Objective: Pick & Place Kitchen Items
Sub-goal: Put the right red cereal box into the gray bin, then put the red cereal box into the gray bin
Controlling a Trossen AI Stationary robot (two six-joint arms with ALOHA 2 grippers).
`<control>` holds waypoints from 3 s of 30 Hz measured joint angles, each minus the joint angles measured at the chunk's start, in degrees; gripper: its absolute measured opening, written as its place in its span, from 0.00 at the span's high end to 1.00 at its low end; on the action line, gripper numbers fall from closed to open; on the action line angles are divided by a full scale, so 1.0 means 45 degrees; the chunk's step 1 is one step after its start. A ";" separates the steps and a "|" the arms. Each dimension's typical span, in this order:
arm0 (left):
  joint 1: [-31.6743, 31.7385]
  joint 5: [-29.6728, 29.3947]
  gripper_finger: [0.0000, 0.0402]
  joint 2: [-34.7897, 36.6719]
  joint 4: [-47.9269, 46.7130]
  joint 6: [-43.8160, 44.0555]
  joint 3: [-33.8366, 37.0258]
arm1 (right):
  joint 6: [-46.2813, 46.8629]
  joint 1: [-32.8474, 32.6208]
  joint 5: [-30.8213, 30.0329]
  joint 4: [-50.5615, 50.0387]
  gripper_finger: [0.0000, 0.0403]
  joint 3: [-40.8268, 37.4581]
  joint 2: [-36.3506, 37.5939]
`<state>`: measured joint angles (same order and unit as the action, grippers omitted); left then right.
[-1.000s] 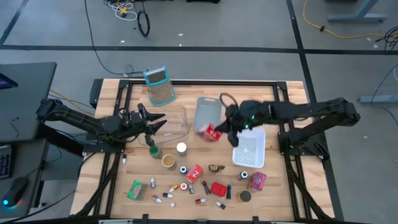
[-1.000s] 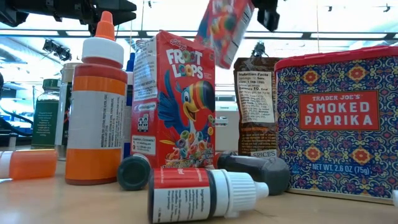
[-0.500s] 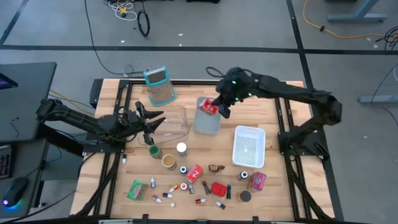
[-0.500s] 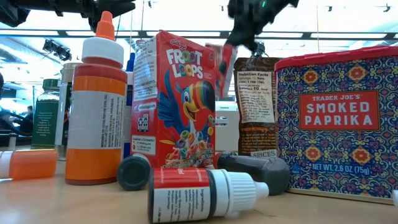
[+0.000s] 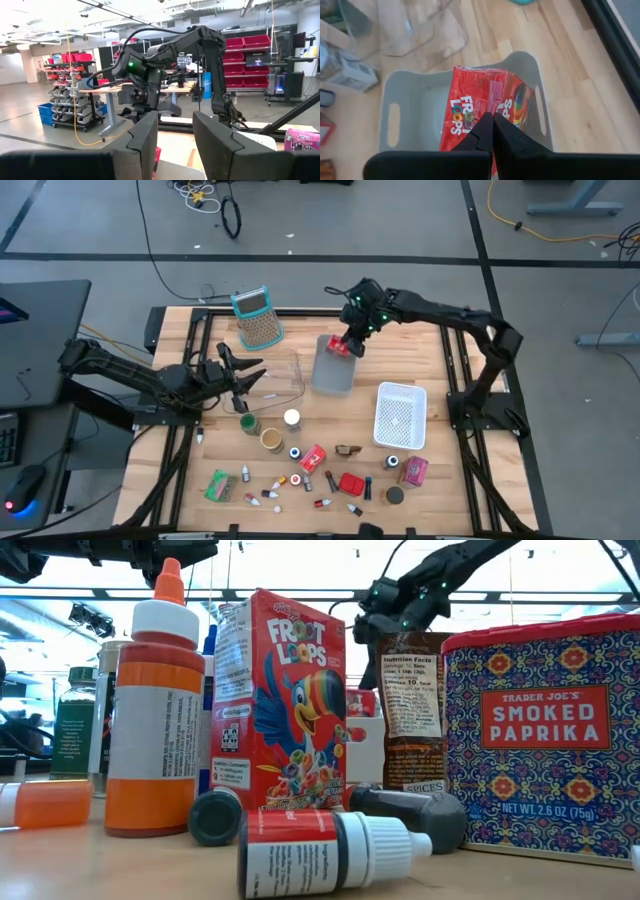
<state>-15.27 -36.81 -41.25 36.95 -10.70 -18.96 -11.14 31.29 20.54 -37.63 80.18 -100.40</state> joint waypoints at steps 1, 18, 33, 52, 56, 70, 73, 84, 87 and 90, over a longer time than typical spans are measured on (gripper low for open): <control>0.0001 -0.0001 0.67 0.0002 0.0000 0.0000 0.0000 | -0.0347 0.0048 0.0013 0.0012 0.99 0.0005 -0.0063; 0.0001 -0.0001 0.67 0.0000 -0.0017 -0.0154 -0.0005 | -0.1447 0.0481 -0.2000 0.0583 0.87 0.0024 -0.0195; 0.0001 -0.0001 0.67 0.0000 -0.0049 -0.0155 -0.0015 | -0.0642 0.0505 -0.5599 0.1337 0.66 0.0024 -0.0171; 0.0001 0.0000 0.67 0.0000 -0.0049 -0.0151 -0.0015 | -0.2162 -0.2021 -0.1436 0.0818 0.66 0.0015 0.2415; -0.0002 0.0002 0.67 0.0002 -0.0050 -0.0151 -0.0015 | -0.2066 -0.3532 -0.0137 0.1188 0.61 0.0015 0.2371; -0.0004 0.0105 0.67 0.0005 -0.0053 0.0729 -0.0015 | -0.1259 -0.8380 -0.0116 0.2785 0.51 0.0005 0.0507; 0.0000 0.0101 0.67 0.0005 -0.0060 0.0751 -0.0015 | -0.0617 -0.8923 -0.0105 0.3728 0.52 0.0005 -0.0157; -0.0002 0.0228 0.67 0.0003 -0.0230 0.1663 -0.0015 | -0.0179 -0.9742 -0.0147 0.5739 0.58 0.0005 -0.2360; -0.0004 0.0490 0.67 0.0004 -0.0234 0.2076 -0.0015 | 0.0283 -0.9729 -0.0410 0.5875 0.61 0.0005 -0.2675; -0.0002 0.0831 0.67 0.0005 -0.0238 0.2488 -0.0015 | 0.0948 -0.9673 -0.0444 0.5871 0.66 0.0034 -0.2812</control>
<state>-15.28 -33.07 -41.23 35.88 0.50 -19.03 -6.87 -12.24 18.54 -11.21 80.34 -113.05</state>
